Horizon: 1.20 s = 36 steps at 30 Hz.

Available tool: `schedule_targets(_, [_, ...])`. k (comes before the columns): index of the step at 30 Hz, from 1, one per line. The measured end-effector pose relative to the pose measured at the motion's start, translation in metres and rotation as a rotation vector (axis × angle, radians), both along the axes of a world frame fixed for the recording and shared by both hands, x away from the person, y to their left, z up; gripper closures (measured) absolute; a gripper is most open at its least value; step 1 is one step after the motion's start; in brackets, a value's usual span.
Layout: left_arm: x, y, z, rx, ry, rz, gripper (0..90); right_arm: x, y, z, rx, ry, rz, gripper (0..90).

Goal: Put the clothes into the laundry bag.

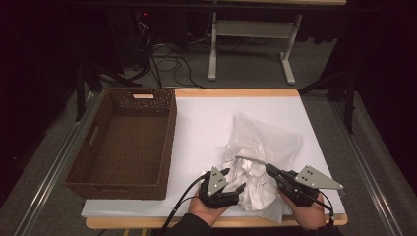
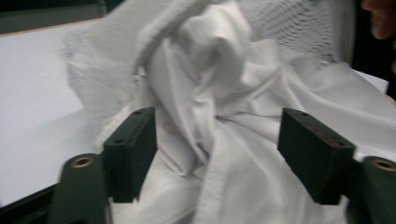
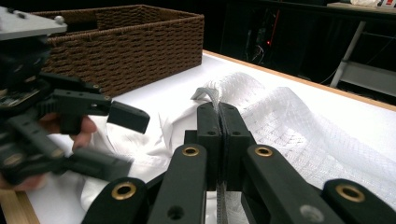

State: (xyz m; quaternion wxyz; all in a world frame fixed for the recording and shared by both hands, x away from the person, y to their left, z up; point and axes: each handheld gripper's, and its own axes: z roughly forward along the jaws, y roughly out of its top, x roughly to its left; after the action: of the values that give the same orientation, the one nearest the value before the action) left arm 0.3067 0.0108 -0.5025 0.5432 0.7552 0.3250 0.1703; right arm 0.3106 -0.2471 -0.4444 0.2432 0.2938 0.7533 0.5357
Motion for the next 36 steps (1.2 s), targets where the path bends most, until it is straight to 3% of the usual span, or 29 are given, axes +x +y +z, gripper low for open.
schedule_targets(3, [-0.005, -0.006, -0.001, 0.014, 0.010, -0.020, 20.9, -0.001, -0.001, 0.000, 0.002, 0.010, -0.005, 90.0])
schedule_targets(7, [-0.007, -0.010, -0.003, 0.048, 0.023, -0.018, 22.8, 0.000, -0.001, 0.000, 0.000, 0.004, 0.000, 90.0])
schedule_targets(10, [-0.003, -0.018, -0.012, 0.130, 0.105, -0.021, 28.9, 0.001, -0.001, -0.001, 0.002, 0.006, 0.005, 90.0])
schedule_targets(12, [-0.002, -0.023, -0.017, 0.177, 0.140, -0.043, 35.5, 0.000, 0.000, 0.000, -0.005, 0.005, 0.000, 90.0])
schedule_targets(14, [-0.005, -0.028, -0.017, 0.220, 0.110, -0.034, 43.3, 0.000, 0.000, 0.000, -0.002, 0.006, 0.005, 90.0])
schedule_targets(17, [-0.006, -0.029, -0.017, 0.237, 0.101, -0.038, 63.6, 0.000, 0.001, -0.001, -0.007, 0.007, 0.005, 90.0])
schedule_targets(20, [-0.004, -0.028, -0.016, 0.218, 0.110, -0.041, 77.5, -0.001, 0.003, -0.001, -0.009, 0.003, 0.011, 90.0])
schedule_targets(24, [-0.005, -0.023, -0.009, 0.161, 0.099, -0.037, 82.6, -0.001, 0.003, -0.002, -0.010, 0.005, 0.012, 90.0])
schedule_targets(30, [-0.009, -0.011, 0.010, 0.040, 0.039, -0.020, 84.4, -0.002, 0.005, -0.002, -0.001, 0.008, 0.022, 90.0])
schedule_targets(32, [-0.014, -0.007, 0.020, 0.021, -0.007, -0.018, 84.7, -0.002, 0.005, -0.001, 0.011, 0.014, 0.027, 90.0])
schedule_targets(36, [-0.018, -0.004, 0.032, 0.004, -0.057, -0.003, 84.8, -0.003, 0.007, 0.000, 0.011, 0.003, 0.035, 90.0])
